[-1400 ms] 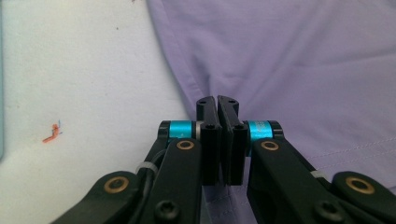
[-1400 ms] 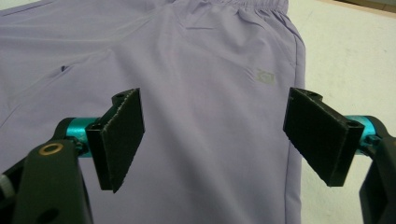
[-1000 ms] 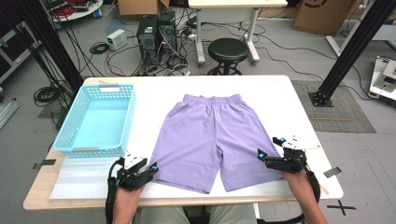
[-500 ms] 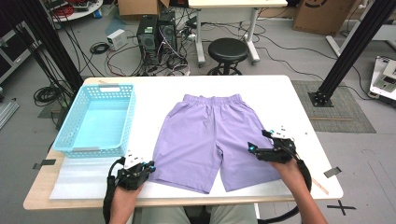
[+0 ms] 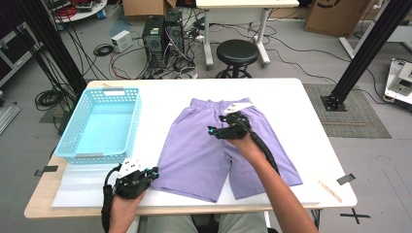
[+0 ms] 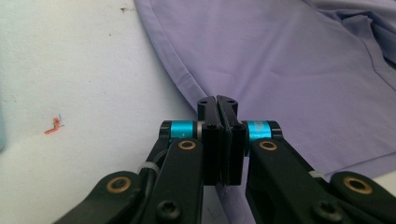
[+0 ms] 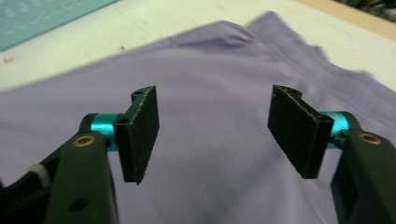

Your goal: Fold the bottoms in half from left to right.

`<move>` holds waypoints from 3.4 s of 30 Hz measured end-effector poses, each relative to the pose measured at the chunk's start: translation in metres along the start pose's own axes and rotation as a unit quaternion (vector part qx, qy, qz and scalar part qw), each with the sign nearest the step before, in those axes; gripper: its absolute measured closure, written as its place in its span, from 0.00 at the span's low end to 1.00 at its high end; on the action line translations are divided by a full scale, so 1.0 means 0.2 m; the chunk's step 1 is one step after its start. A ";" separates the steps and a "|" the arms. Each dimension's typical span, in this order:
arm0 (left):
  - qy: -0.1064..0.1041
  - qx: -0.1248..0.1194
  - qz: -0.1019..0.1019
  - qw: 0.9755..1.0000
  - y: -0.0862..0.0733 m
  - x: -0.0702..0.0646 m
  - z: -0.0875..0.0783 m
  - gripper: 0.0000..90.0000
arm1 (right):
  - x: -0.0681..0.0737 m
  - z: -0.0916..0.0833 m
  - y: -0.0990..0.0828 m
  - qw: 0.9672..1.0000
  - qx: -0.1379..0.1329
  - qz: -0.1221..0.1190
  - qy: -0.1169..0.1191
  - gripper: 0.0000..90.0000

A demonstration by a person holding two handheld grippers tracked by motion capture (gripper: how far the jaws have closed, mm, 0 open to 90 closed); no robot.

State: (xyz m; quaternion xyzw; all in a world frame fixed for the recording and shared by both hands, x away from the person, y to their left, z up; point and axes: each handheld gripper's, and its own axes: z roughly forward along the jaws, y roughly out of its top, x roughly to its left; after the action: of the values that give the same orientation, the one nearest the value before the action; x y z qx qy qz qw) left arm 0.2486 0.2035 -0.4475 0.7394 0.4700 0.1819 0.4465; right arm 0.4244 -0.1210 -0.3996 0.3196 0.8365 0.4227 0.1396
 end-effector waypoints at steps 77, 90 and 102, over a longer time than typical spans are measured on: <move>-0.195 -0.083 0.069 0.975 0.54 -0.62 0.25 0.98 | -0.19 -0.05 0.20 0.998 -0.016 0.052 -0.041 1.00; -0.245 -0.063 0.093 0.963 0.68 -0.96 0.55 0.98 | -0.48 -0.33 -0.02 0.991 -0.025 0.101 -0.084 1.00; -0.262 -0.040 0.098 0.959 0.73 -1.19 0.78 0.98 | -0.67 -0.43 -0.20 0.983 -0.018 0.141 -0.113 1.00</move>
State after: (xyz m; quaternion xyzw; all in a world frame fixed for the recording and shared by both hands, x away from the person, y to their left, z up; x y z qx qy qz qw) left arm 0.3160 -0.1007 -0.3736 0.7853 0.2535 0.0431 0.5632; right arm 0.4662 -0.2788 -0.3846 0.4780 0.7540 0.4139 0.1777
